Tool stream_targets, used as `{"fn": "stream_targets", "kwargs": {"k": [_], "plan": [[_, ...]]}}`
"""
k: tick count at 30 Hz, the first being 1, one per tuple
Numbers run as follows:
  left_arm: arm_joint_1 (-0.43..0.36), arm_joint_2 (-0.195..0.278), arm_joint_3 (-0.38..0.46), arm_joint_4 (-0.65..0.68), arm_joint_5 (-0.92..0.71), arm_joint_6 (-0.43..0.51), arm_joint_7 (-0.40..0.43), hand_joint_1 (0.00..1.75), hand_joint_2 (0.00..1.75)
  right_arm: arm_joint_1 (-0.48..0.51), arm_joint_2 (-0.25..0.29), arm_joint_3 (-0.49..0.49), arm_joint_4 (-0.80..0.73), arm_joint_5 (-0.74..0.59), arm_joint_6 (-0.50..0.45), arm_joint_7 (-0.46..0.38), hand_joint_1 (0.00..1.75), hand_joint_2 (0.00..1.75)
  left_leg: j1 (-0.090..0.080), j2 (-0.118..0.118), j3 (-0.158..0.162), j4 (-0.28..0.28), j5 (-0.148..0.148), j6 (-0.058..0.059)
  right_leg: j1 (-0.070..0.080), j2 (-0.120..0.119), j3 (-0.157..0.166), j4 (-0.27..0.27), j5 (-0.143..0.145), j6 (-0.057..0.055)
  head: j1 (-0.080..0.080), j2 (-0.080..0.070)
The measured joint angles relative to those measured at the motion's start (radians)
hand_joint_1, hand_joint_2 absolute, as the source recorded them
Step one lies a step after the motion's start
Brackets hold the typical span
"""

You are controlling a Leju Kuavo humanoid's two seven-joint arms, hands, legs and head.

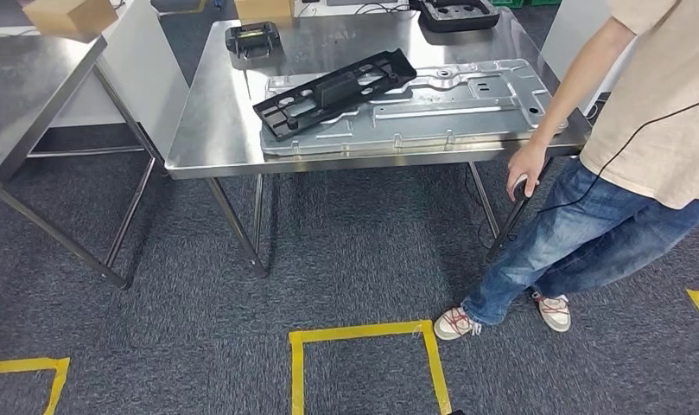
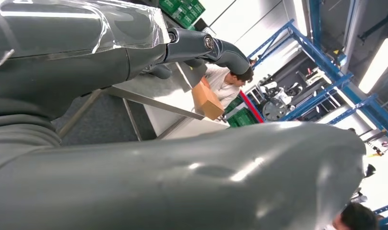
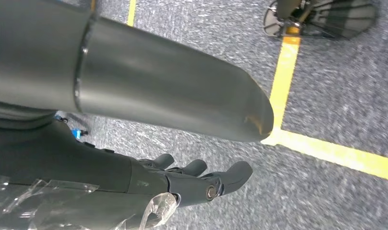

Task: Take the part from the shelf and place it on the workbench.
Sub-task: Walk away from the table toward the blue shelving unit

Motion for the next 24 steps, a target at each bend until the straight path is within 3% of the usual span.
{"fn": "stream_targets", "kwargs": {"k": [2, 4, 5, 6, 7, 10, 11, 12, 13, 14, 15, 17, 18, 19, 21, 22, 24], "plan": [[-0.004, 0.0, 0.001, 0.0, -0.001, 0.001, -0.002, 0.0, 0.0, -0.001, 0.001, 0.0, 0.0, 0.0, 0.0, -0.001, 0.0, 0.0, -0.006, 0.0, 0.103, -0.157, -0.01, 0.013, 0.002, 0.002, -0.018, 0.001, 0.022, 0.008, 0.0, 0.0], [-0.005, 0.0, 0.001, 0.0, -0.003, 0.002, -0.003, 0.0, 0.0, 0.0, 0.001, 0.0, 0.0, 0.0, 0.0, -0.002, 0.0, 0.0, -0.014, 0.0, 0.136, -0.227, -0.025, 0.026, 0.002, 0.002, -0.027, -0.001, 0.044, 0.02, 0.0, 0.0], [-0.004, -0.001, 0.0, 0.0, -0.004, 0.002, -0.003, 0.0, 0.0, 0.001, 0.0, -0.001, 0.0, 0.0, -0.001, -0.002, 0.0, 0.0, -0.013, 0.001, 0.128, -0.228, -0.018, 0.032, 0.0, 0.002, -0.031, -0.002, 0.051, 0.025, 0.0, 0.0], [-0.005, -0.001, -0.001, 0.0, -0.005, 0.002, -0.003, 0.0, 0.0, 0.002, -0.002, -0.001, 0.0, 0.0, -0.001, -0.002, 0.0, 0.0, -0.012, 0.002, 0.119, -0.228, -0.008, 0.039, -0.002, 0.004, -0.037, 0.006, 0.041, 0.031, 0.0, 0.0], [-0.005, -0.002, -0.002, 0.0, -0.006, 0.002, -0.003, 0.0, 0.0, 0.003, -0.003, -0.001, 0.0, 0.0, -0.001, -0.002, 0.0, 0.0, -0.01, 0.004, 0.108, -0.229, 0.004, 0.047, -0.003, 0.005, -0.047, 0.031, 0.01, 0.036, 0.001, 0.0], [-0.005, -0.004, -0.006, 0.0, -0.009, 0.002, -0.003, 0.0, 0.0, 0.005, -0.004, -0.001, 0.0, 0.0, 0.0, -0.002, 0.0, 0.0, -0.008, 0.005, 0.065, -0.229, 0.042, 0.06, -0.01, 0.007, -0.099, 0.223, -0.155, 0.052, 0.004, 0.0], [-0.004, -0.005, -0.007, 0.0, -0.01, 0.002, -0.003, 0.0, 0.0, 0.005, -0.004, -0.001, 0.0, 0.0, 0.0, -0.002, 0.0, 0.0, -0.007, 0.005, 0.049, -0.228, 0.055, 0.058, -0.012, 0.007, -0.109, 0.29, -0.182, 0.057, 0.004, 0.0], [-0.004, -0.006, -0.009, 0.0, -0.011, 0.003, -0.003, 0.0, 0.0, 0.006, -0.004, -0.001, 0.0, -0.001, 0.0, -0.002, 0.0, 0.0, -0.007, 0.005, 0.033, -0.227, 0.068, 0.057, -0.014, 0.007, -0.107, 0.331, -0.179, 0.06, 0.004, 0.0], [-0.003, -0.007, -0.01, 0.0, -0.012, 0.004, -0.003, 0.0, 0.0, 0.005, -0.004, -0.001, 0.0, -0.001, -0.001, -0.002, 0.0, 0.0, -0.006, 0.004, 0.016, -0.224, 0.08, 0.054, -0.016, 0.007, -0.088, 0.339, -0.155, 0.063, 0.004, 0.0], [-0.003, -0.008, -0.012, 0.0, -0.013, 0.006, -0.003, 0.0, 0.0, 0.005, -0.004, -0.001, 0.0, -0.001, -0.001, -0.002, 0.0, 0.0, -0.005, 0.004, 0.0, -0.22, 0.092, 0.05, -0.018, 0.007, -0.051, 0.309, -0.123, 0.066, 0.004, 0.0], [-0.003, -0.009, -0.012, 0.0, -0.014, 0.009, -0.003, 0.0, 0.0, 0.004, -0.005, -0.001, 0.0, -0.001, -0.002, -0.003, 0.0, 0.0, -0.004, 0.004, -0.015, -0.215, 0.102, 0.045, -0.021, 0.007, 0.004, 0.247, -0.103, 0.067, 0.004, 0.0], [-0.003, -0.009, -0.013, 0.0, -0.015, 0.015, -0.003, 0.0, 0.0, 0.004, -0.006, -0.001, 0.0, -0.002, -0.003, -0.003, 0.0, 0.0, -0.004, 0.004, -0.038, -0.2, 0.116, 0.033, -0.02, 0.01, 0.117, 0.087, -0.117, 0.063, 0.004, 0.0], [-0.003, -0.009, -0.013, 0.0, -0.015, 0.017, -0.003, 0.0, 0.0, 0.004, -0.006, -0.001, 0.0, -0.002, -0.003, -0.004, 0.0, 0.0, -0.005, 0.005, -0.046, -0.195, 0.124, 0.027, -0.018, 0.012, 0.15, 0.034, -0.135, 0.056, 0.004, 0.0], [-0.003, -0.009, -0.013, 0.0, -0.015, 0.018, -0.003, 0.0, 0.0, 0.004, -0.006, -0.001, 0.0, -0.002, -0.003, -0.004, 0.0, 0.0, -0.006, 0.006, -0.051, -0.192, 0.132, 0.02, -0.015, 0.014, 0.161, 0.007, -0.146, 0.048, 0.003, 0.0], [-0.003, -0.009, -0.015, 0.0, -0.015, 0.018, -0.003, 0.0, 0.0, 0.005, -0.006, -0.001, 0.001, -0.002, -0.003, -0.004, 0.0, 0.0, -0.003, 0.007, -0.063, -0.186, 0.135, 0.008, -0.016, 0.013, 0.149, 0.003, -0.14, 0.028, 0.002, 0.0], [-0.002, -0.009, -0.015, 0.0, -0.015, 0.018, -0.003, 0.0, 0.0, 0.005, -0.005, -0.001, 0.001, -0.002, -0.003, -0.004, 0.0, 0.0, 0.0, 0.005, -0.072, -0.166, 0.111, 0.003, -0.017, 0.011, 0.14, 0.003, -0.13, 0.018, 0.002, 0.0], [-0.001, -0.009, -0.016, 0.0, -0.014, 0.018, -0.002, 0.0, 0.0, 0.005, -0.004, -0.001, 0.001, -0.002, -0.003, -0.004, 0.0, 0.0, 0.003, 0.002, -0.106, -0.064, 0.014, -0.006, -0.016, 0.005, 0.115, 0.003, -0.107, 0.005, 0.001, 0.0]]}}
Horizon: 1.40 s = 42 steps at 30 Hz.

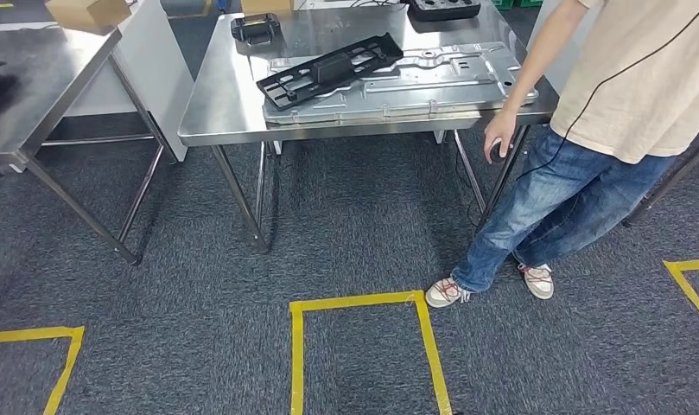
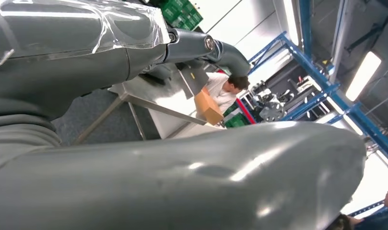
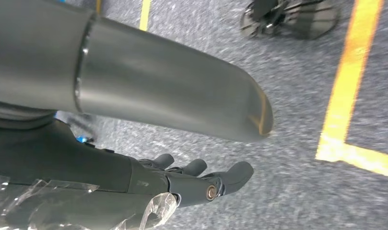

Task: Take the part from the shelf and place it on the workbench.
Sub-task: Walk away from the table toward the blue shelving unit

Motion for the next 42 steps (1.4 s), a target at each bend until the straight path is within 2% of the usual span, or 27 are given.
{"fn": "stream_targets", "kwargs": {"k": [2, 3, 4, 6, 8, 9, 10, 12, 14, 16, 17, 18, 20, 22, 24, 26, 28, 29, 30, 32, 33, 34, 35, 37, 39, 41, 42], "plan": [[0.002, 0.0, -0.001, 0.0, 0.0, 0.0, 0.0, 0.0, 0.0, 0.0, 0.0, 0.0, 0.0, 0.0, 0.0, 0.0, 0.0, 0.0, 0.0, 0.0, -0.032, 0.142, -0.08, -0.005, 0.003, -0.003, -0.032, 0.001, 0.025, -0.005, -0.001, 0.0], [0.003, 0.0, -0.002, 0.0, 0.0, 0.0, 0.0, 0.0, 0.0, 0.0, 0.0, 0.0, 0.0, 0.0, 0.0, 0.0, 0.0, 0.0, 0.0, 0.0, -0.033, 0.187, -0.087, -0.006, 0.005, -0.004, -0.049, 0.002, 0.038, -0.006, -0.001, 0.0], [0.004, 0.0, -0.002, 0.0, 0.0, 0.0, 0.0, 0.0, 0.0, 0.0, 0.0, 0.0, 0.0, 0.0, 0.0, 0.0, 0.0, 0.0, 0.0, 0.0, -0.019, 0.199, -0.07, -0.005, 0.007, -0.004, -0.066, 0.002, 0.051, -0.006, -0.001, 0.0], [0.003, 0.0, -0.002, 0.0, 0.0, 0.0, 0.0, 0.0, 0.0, 0.0, 0.0, 0.0, 0.0, 0.0, 0.0, 0.0, 0.0, 0.0, -0.001, -0.001, 0.064, 0.113, -0.02, 0.004, 0.009, -0.003, -0.096, 0.003, 0.075, -0.003, -0.001, 0.0], [-0.001, 0.0, -0.002, 0.0, 0.0, 0.0, 0.0, 0.0, 0.0, -0.001, 0.001, 0.0, 0.0, 0.0, 0.0, 0.0, 0.0, 0.0, -0.008, -0.001, 0.183, -0.053, -0.02, 0.017, 0.013, -0.001, -0.116, 0.005, 0.096, 0.004, -0.001, 0.0], [-0.003, 0.0, -0.002, 0.0, 0.0, 0.0, -0.001, 0.0, 0.0, -0.002, 0.001, 0.0, 0.0, 0.0, 0.0, 0.0, 0.0, 0.0, -0.012, -0.001, 0.223, -0.115, -0.032, 0.023, 0.014, 0.0, -0.121, 0.006, 0.106, 0.008, -0.001, 0.0], [-0.003, 0.0, -0.001, 0.0, -0.001, 0.0, -0.001, 0.0, 0.0, -0.001, 0.001, 0.0, 0.0, 0.0, 0.0, 0.0, 0.0, 0.0, -0.016, -0.001, 0.242, -0.151, -0.041, 0.027, 0.015, 0.0, -0.125, 0.006, 0.115, 0.014, -0.001, 0.0], [-0.003, -0.001, -0.002, 0.0, 0.0, 0.0, -0.001, 0.0, 0.0, 0.0, 0.0, 0.0, 0.0, 0.0, 0.0, 0.0, 0.0, 0.0, -0.016, 0.0, 0.23, -0.161, -0.032, 0.037, 0.013, 0.0, -0.134, 0.008, 0.124, 0.024, -0.001, 0.0], [-0.004, -0.002, -0.004, 0.0, 0.0, 0.002, -0.001, 0.0, 0.0, 0.001, -0.002, 0.0, 0.0, 0.0, 0.0, 0.0, 0.0, 0.0, -0.011, 0.002, 0.208, -0.161, -0.009, 0.053, 0.01, 0.002, -0.156, 0.058, 0.065, 0.035, 0.001, 0.0], [-0.005, -0.003, -0.004, 0.001, 0.0, 0.006, -0.002, 0.0, 0.0, 0.002, -0.002, 0.0, 0.0, 0.001, 0.0, 0.001, 0.0, 0.0, -0.01, 0.003, 0.182, -0.161, 0.014, 0.062, 0.007, 0.002, -0.193, 0.185, -0.05, 0.043, 0.004, 0.0], [-0.005, -0.005, -0.004, 0.001, 0.001, 0.009, -0.003, 0.0, 0.0, 0.003, -0.001, 0.0, 0.0, 0.001, 0.0, 0.001, 0.0, 0.0, -0.011, 0.003, 0.168, -0.161, 0.026, 0.063, 0.006, 0.003, -0.208, 0.256, -0.09, 0.047, 0.005, 0.0], [-0.005, -0.006, -0.005, 0.001, 0.002, 0.014, -0.004, 0.0, 0.0, 0.003, -0.001, 0.0, 0.0, 0.001, 0.0, 0.001, 0.0, 0.0, -0.011, 0.003, 0.153, -0.16, 0.038, 0.062, 0.005, 0.003, -0.213, 0.309, -0.103, 0.05, 0.005, 0.0], [-0.004, -0.009, -0.005, 0.001, 0.007, 0.023, -0.009, 0.0, 0.0, 0.003, 0.0, 0.0, 0.0, 0.001, 0.0, 0.001, 0.0, 0.0, -0.01, 0.002, 0.123, -0.156, 0.06, 0.057, 0.002, 0.002, -0.179, 0.322, -0.059, 0.054, 0.005, 0.0], [-0.004, -0.011, -0.004, 0.001, 0.016, 0.034, -0.019, 0.0, 0.0, 0.002, 0.0, 0.0, 0.0, 0.004, -0.002, 0.001, 0.0, 0.0, -0.01, 0.002, 0.097, -0.149, 0.075, 0.049, 0.001, 0.003, -0.076, 0.201, -0.013, 0.051, 0.005, 0.0], [-0.004, -0.011, -0.001, 0.001, 0.035, 0.046, -0.038, 0.0, 0.0, 0.001, 0.0, 0.0, 0.0, 0.006, -0.006, -0.001, 0.0, 0.0, -0.013, 0.002, 0.082, -0.137, 0.086, 0.038, 0.002, 0.004, 0.029, 0.05, -0.028, 0.04, 0.005, 0.0], [-0.003, -0.012, 0.001, 0.001, 0.063, 0.056, -0.065, 0.0, 0.0, 0.002, 0.0, 0.0, 0.0, 0.01, -0.009, -0.006, 0.0, 0.0, -0.013, 0.004, 0.075, -0.13, 0.097, 0.025, 0.005, 0.004, 0.059, -0.008, -0.047, 0.026, 0.004, 0.0], [-0.002, -0.013, 0.001, 0.001, 0.085, 0.061, -0.085, 0.0, 0.87, 0.002, 0.003, 0.0, 0.0, 0.012, -0.014, -0.009, 0.0, 0.0, -0.009, 0.003, 0.067, -0.117, 0.09, 0.014, 0.004, 0.003, 0.051, -0.007, -0.038, 0.01, 0.003, 0.0], [-0.002, -0.013, 0.002, 0.001, 0.09, 0.063, -0.089, 0.0, 1.31, 0.002, 0.004, 0.0, 0.0, 0.012, -0.018, -0.008, 0.0, 0.0, -0.007, 0.002, 0.054, -0.087, 0.065, 0.009, 0.003, 0.001, 0.046, -0.008, -0.031, 0.002, 0.003, 0.0], [-0.001, -0.013, 0.002, 0.001, 0.093, 0.065, -0.092, 0.0, 1.75, 0.002, 0.005, 0.0, 0.0, 0.012, -0.023, -0.006, 0.0, 0.44, -0.004, 0.0, 0.032, -0.034, 0.027, 0.004, 0.002, -0.001, 0.04, -0.008, -0.025, -0.004, 0.002, 0.0], [0.002, -0.015, 0.003, 0.001, 0.094, 0.068, -0.095, 0.0, 1.75, 0.002, 0.005, 0.0, 0.001, 0.017, -0.037, -0.003, 0.0, 1.31, -0.003, -0.001, -0.021, 0.111, -0.052, -0.006, 0.005, -0.004, 0.025, -0.008, -0.013, -0.01, 0.001, 0.0], [0.004, -0.016, 0.003, 0.001, 0.093, 0.07, -0.097, 0.0, 1.75, 0.002, 0.006, 0.0, 0.001, 0.02, -0.043, -0.005, 0.0, 1.75, -0.002, -0.001, -0.038, 0.164, -0.07, -0.008, 0.006, -0.004, 0.018, -0.007, -0.008, -0.011, 0.001, 0.0], [0.006, -0.017, 0.003, 0.001, 0.091, 0.071, -0.1, 0.0, 1.75, 0.003, 0.006, 0.0, 0.001, 0.023, -0.047, -0.009, 0.0, 1.75, -0.002, -0.001, -0.036, 0.181, -0.068, -0.008, 0.007, -0.004, 0.012, -0.006, -0.004, -0.011, 0.001, 0.0], [0.007, -0.018, 0.003, 0.001, 0.09, 0.072, -0.101, 0.0, 1.75, 0.003, 0.007, 0.0, 0.001, 0.024, -0.049, -0.014, 0.0, 1.75, -0.002, -0.001, -0.013, 0.155, -0.048, -0.006, 0.009, -0.004, 0.009, -0.006, -0.001, -0.01, 0.001, 0.0], [0.012, -0.019, 0.004, 0.004, 0.087, 0.072, -0.103, 0.0, 1.75, 0.004, 0.01, 0.0, 0.0, 0.025, -0.049, -0.027, 0.0, 1.75, -0.005, -0.001, 0.076, 0.01, 0.008, 0.006, 0.012, -0.003, 0.006, -0.006, 0.002, -0.008, 0.001, 0.0], [0.028, -0.022, 0.009, 0.021, 0.087, 0.067, -0.105, 0.0, 1.75, 0.005, 0.015, -0.005, -0.001, 0.025, -0.045, -0.035, 0.0, 1.75, -0.011, -0.001, 0.143, -0.11, 0.033, 0.02, 0.015, -0.002, 0.003, -0.005, 0.005, -0.002, 0.001, 0.0], [0.052, -0.031, 0.014, 0.051, 0.089, 0.052, -0.113, 0.0, 1.75, 0.009, 0.018, -0.015, -0.003, 0.025, -0.034, -0.041, 0.0, 1.75, -0.014, -0.001, 0.154, -0.139, 0.032, 0.028, 0.018, -0.001, -0.003, -0.004, 0.005, 0.001, 0.001, 0.0], [0.063, -0.037, 0.016, 0.068, 0.091, 0.043, -0.12, 0.0, 1.75, 0.012, 0.019, -0.022, -0.004, 0.027, -0.027, -0.043, 0.0, 1.75, -0.014, -0.002, 0.152, -0.142, 0.031, 0.028, 0.02, -0.001, -0.006, -0.002, 0.004, -0.005, 0.001, 0.0]]}}
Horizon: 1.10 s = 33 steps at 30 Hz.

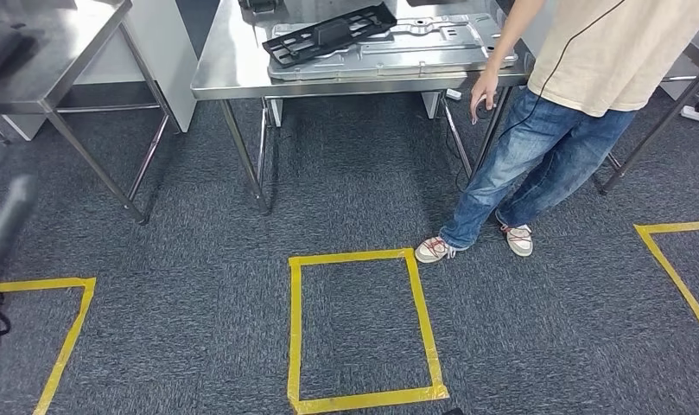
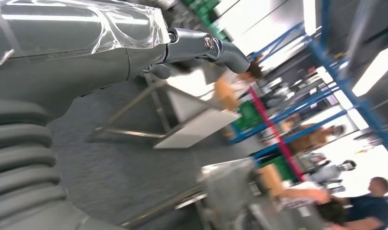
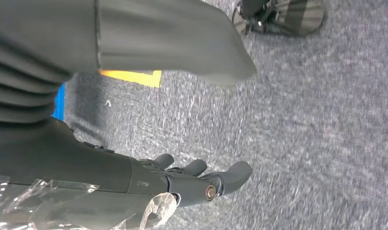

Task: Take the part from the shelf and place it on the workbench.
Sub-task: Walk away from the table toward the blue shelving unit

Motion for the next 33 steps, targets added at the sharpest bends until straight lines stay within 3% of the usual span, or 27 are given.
{"fn": "stream_targets", "kwargs": {"k": [3, 7, 11, 17, 33], "plan": [[0.033, -0.022, 0.007, 0.061, 0.007, -0.031, -0.023, 0.0, 1.75, 0.018, 0.003, -0.023, -0.001, 0.004, 0.024, -0.006, 0.0, 1.75, -0.002, -0.002, -0.003, -0.002, 0.0, 0.0, 0.001, 0.0, -0.003, 0.0, 0.001, -0.011, 0.0, 0.0], [0.075, -0.058, 0.016, 0.154, 0.019, -0.073, -0.055, 0.0, 1.75, 0.051, 0.009, -0.06, -0.005, 0.007, 0.056, -0.013, 0.0, 1.75, -0.006, -0.001, -0.006, -0.001, 0.001, 0.006, -0.003, 0.0, -0.002, -0.004, 0.007, 0.002, 0.0, 0.0], [0.113, -0.1, 0.032, 0.256, 0.031, -0.116, -0.089, 0.0, 0.0, 0.082, 0.013, -0.101, -0.01, 0.016, 0.088, -0.02, 0.0, 0.0, -0.007, -0.001, -0.007, -0.001, 0.001, 0.007, -0.005, 0.0, -0.003, -0.006, 0.01, 0.007, 0.0, 0.0], [0.171, -0.166, 0.052, 0.415, 0.049, -0.178, -0.138, 0.0, 0.0, 0.125, 0.02, -0.169, -0.017, 0.025, 0.138, -0.031, 0.0, 0.0, -0.007, -0.001, -0.007, -0.001, 0.001, 0.007, -0.007, 0.0, -0.003, -0.007, 0.01, 0.012, 0.0, 0.0], [0.321, -0.369, 0.112, 0.865, 0.096, -0.347, -0.27, 0.0, 0.0, 0.243, 0.039, -0.366, -0.042, 0.048, 0.271, -0.062, 0.0, 0.0, -0.002, -0.001, -0.007, -0.001, 0.001, 0.007, 0.0, 0.0, -0.003, -0.006, 0.009, 0.013, 0.0, 0.0]]}}
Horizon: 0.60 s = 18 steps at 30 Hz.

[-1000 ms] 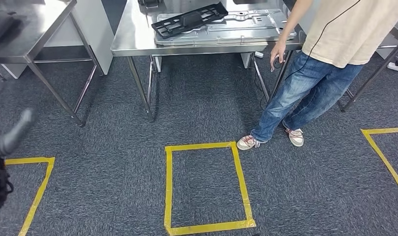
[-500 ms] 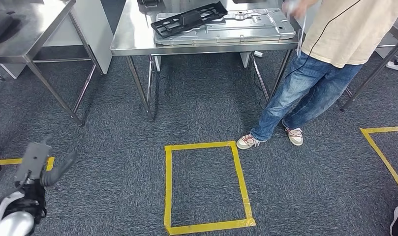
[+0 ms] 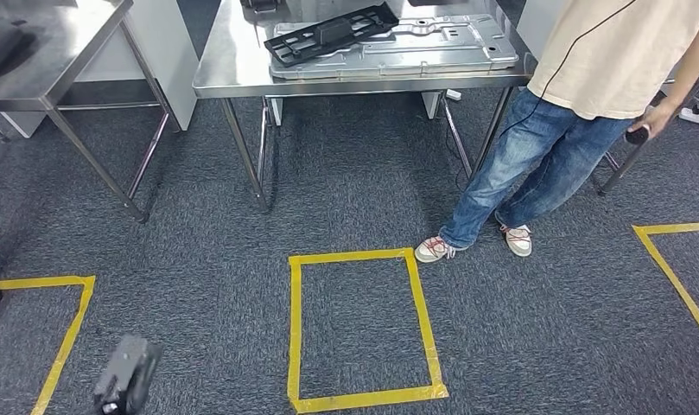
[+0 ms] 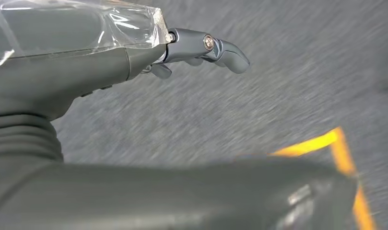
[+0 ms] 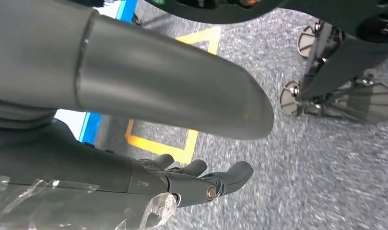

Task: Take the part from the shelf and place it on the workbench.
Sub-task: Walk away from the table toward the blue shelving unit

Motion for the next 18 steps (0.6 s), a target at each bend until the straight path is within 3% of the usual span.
{"fn": "stream_targets", "kwargs": {"k": [10, 18], "plan": [[0.08, -0.13, 0.043, 0.281, 0.03, -0.106, -0.083, 0.0, 0.0, 0.069, 0.011, -0.123, -0.014, 0.015, 0.082, -0.018, 0.0, 0.0, 0.0, 0.0, 0.0, 0.0, -0.001, 0.0, 0.0, 0.0, 0.0, 0.0, -0.001, 0.001, 0.0, 0.0], [0.091, -0.184, 0.071, 0.416, 0.037, -0.132, -0.11, 0.0, 0.0, 0.09, 0.017, -0.187, -0.021, 0.021, 0.105, -0.023, 0.0, 0.0, 0.0, 0.0, 0.001, 0.0, -0.001, 0.0, 0.0, 0.0, 0.0, -0.001, -0.001, 0.001, 0.0, 0.0]]}}
